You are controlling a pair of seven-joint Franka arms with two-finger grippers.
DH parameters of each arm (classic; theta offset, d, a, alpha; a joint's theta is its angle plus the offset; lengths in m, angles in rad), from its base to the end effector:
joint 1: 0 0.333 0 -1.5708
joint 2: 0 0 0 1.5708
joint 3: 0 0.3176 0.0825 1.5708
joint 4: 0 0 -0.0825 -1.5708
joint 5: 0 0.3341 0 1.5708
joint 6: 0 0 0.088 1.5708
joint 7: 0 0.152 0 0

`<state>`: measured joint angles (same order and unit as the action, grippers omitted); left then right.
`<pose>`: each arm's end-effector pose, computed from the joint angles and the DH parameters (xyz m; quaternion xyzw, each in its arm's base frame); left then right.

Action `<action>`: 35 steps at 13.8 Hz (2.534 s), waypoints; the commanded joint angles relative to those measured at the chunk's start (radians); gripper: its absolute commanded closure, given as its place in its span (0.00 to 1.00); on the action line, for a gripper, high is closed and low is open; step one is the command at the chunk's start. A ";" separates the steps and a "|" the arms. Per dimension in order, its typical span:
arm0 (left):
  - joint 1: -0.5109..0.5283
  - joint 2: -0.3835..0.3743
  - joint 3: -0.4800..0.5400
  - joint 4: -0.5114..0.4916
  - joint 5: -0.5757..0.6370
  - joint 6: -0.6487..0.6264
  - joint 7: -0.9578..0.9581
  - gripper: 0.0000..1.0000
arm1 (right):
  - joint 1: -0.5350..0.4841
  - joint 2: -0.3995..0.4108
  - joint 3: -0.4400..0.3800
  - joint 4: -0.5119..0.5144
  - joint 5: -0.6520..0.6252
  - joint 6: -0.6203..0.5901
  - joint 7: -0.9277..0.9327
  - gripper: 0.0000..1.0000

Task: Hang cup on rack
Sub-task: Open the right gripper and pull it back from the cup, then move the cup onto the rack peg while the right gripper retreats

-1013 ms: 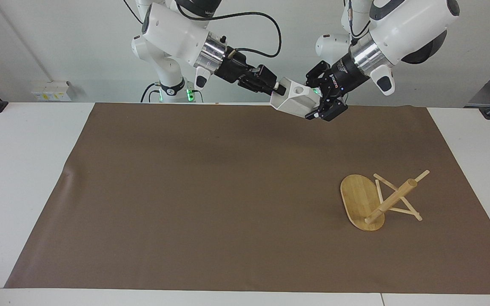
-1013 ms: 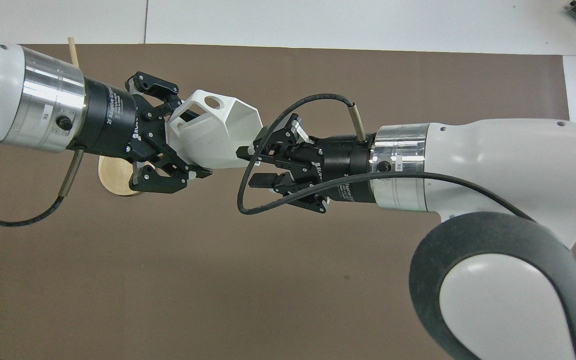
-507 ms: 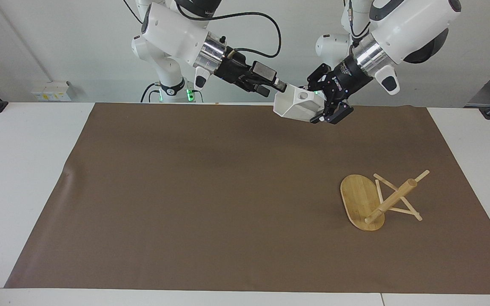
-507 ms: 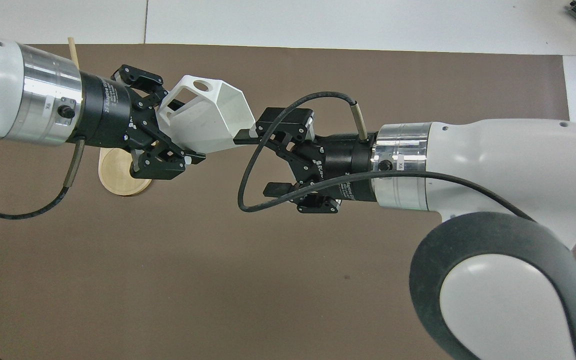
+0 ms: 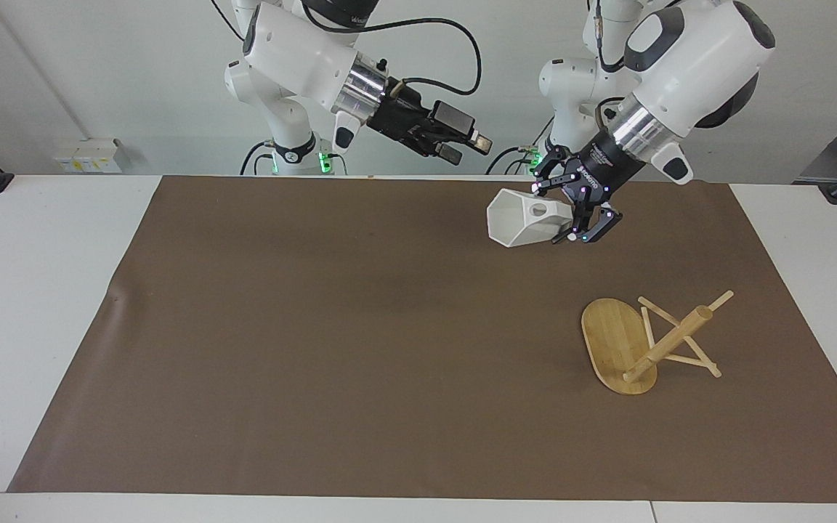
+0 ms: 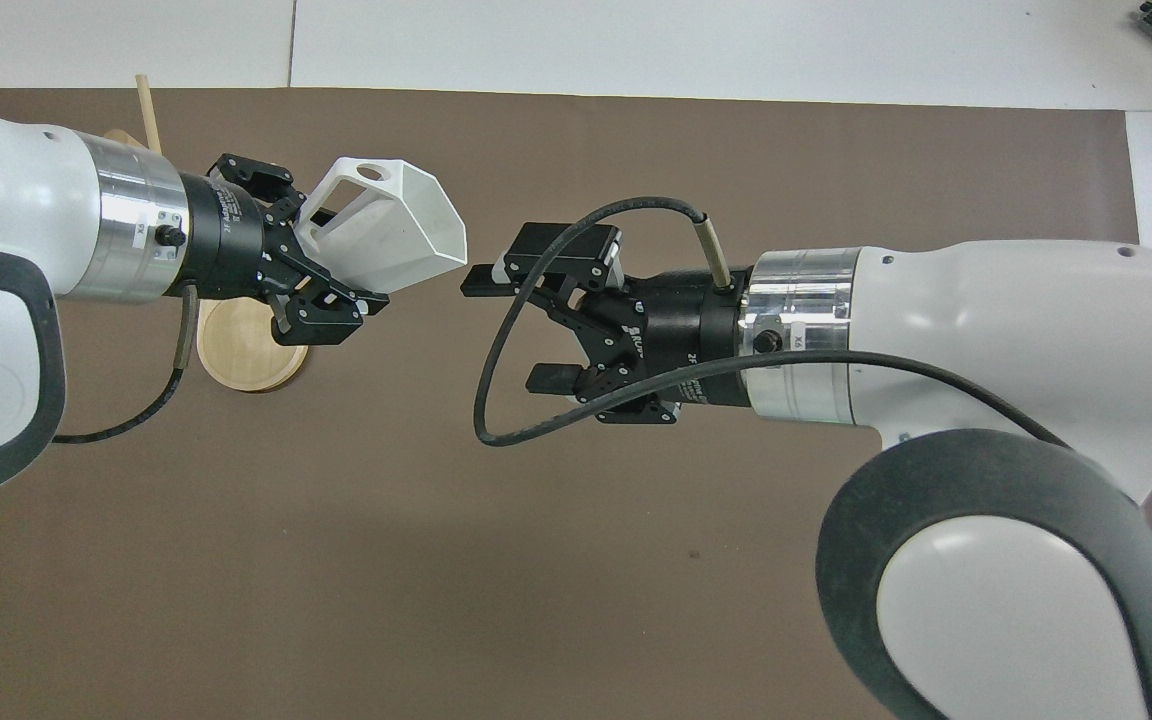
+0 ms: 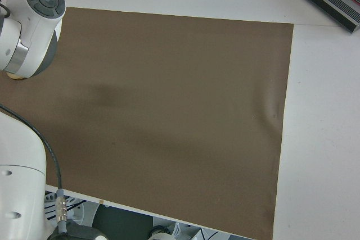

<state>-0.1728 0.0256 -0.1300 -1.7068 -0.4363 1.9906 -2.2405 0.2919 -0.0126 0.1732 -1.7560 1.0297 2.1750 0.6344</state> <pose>0.5209 -0.2075 0.5613 0.4967 0.8330 -0.1626 0.1817 0.4818 0.3144 0.6099 -0.8319 0.2576 0.0786 0.4852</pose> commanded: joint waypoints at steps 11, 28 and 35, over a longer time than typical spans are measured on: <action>0.058 -0.058 -0.005 -0.272 0.154 0.263 -0.212 1.00 | -0.037 -0.013 -0.006 0.007 -0.463 -0.145 -0.458 0.00; 0.148 -0.018 -0.002 -0.298 0.163 0.326 -0.333 1.00 | -0.230 -0.017 -0.069 0.182 -0.859 -0.552 -0.895 0.00; 0.148 0.004 -0.003 -0.297 0.211 0.389 -0.413 1.00 | -0.322 -0.017 -0.086 0.162 -1.040 -0.544 -0.918 0.00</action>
<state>-0.0307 0.0212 -0.1250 -1.9927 -0.2718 2.3396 -2.6030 0.0063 -0.0272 0.0805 -1.5857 0.0174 1.6425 -0.2679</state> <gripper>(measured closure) 0.207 0.000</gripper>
